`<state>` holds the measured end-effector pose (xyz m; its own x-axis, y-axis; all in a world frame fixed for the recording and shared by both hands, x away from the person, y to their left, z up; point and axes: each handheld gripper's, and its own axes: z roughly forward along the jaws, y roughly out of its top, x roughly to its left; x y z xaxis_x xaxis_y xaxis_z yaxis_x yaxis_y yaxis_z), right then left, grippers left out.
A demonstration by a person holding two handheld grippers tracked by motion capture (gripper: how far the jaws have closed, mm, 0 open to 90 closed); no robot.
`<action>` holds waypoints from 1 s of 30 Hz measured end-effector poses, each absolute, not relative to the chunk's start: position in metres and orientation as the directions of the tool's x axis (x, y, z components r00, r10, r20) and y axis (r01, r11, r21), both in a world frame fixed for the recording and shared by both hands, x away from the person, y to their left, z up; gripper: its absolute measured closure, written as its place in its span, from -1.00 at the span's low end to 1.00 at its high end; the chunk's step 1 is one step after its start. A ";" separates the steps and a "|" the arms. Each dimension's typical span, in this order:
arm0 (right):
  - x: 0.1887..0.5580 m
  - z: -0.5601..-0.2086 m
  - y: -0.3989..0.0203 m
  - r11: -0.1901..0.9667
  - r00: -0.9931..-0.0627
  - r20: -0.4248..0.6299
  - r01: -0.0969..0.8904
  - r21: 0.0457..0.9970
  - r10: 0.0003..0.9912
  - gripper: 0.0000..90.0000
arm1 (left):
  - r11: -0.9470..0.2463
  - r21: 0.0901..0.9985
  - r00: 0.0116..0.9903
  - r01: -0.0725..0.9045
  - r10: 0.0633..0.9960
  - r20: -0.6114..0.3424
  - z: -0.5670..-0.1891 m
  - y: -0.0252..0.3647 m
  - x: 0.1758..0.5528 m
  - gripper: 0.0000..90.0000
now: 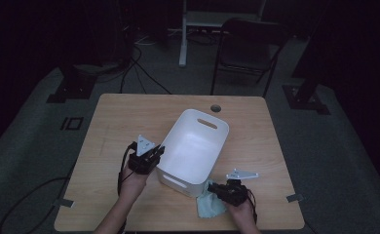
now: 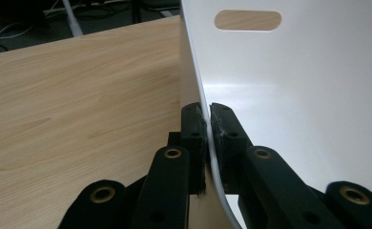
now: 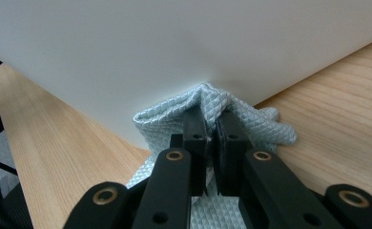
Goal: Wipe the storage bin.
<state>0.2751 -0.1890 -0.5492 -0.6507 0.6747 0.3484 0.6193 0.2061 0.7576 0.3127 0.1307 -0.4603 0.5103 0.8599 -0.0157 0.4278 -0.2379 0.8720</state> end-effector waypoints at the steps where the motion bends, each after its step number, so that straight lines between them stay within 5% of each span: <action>1: 0.274 -0.548 -0.188 0.206 -0.645 0.346 0.623 0.755 0.682 0.89 | -0.234 0.873 0.508 0.428 0.861 -0.018 -0.460 0.131 0.313 0.88; 6: 0.263 -0.538 -0.187 0.188 -0.660 0.358 0.606 0.773 0.660 0.89 | -0.234 0.874 0.501 0.425 0.865 -0.012 -0.461 0.130 0.312 0.90; 15: 0.223 -0.480 -0.179 0.095 -0.769 0.316 0.436 0.895 0.556 0.89 | -0.240 0.873 0.497 0.424 0.868 -0.003 -0.460 0.129 0.311 0.90; 30: 0.234 -0.520 -0.171 0.237 -0.756 0.295 0.507 0.829 0.585 0.89 | -0.253 0.873 0.519 0.417 0.855 0.000 -0.460 0.130 0.312 0.89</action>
<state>0.2339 -0.1706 -0.5204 -0.7555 0.5851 0.2946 0.5065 0.2366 0.8291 0.3118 0.1298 -0.4604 0.5187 0.8550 0.0002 0.4173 -0.2534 0.8727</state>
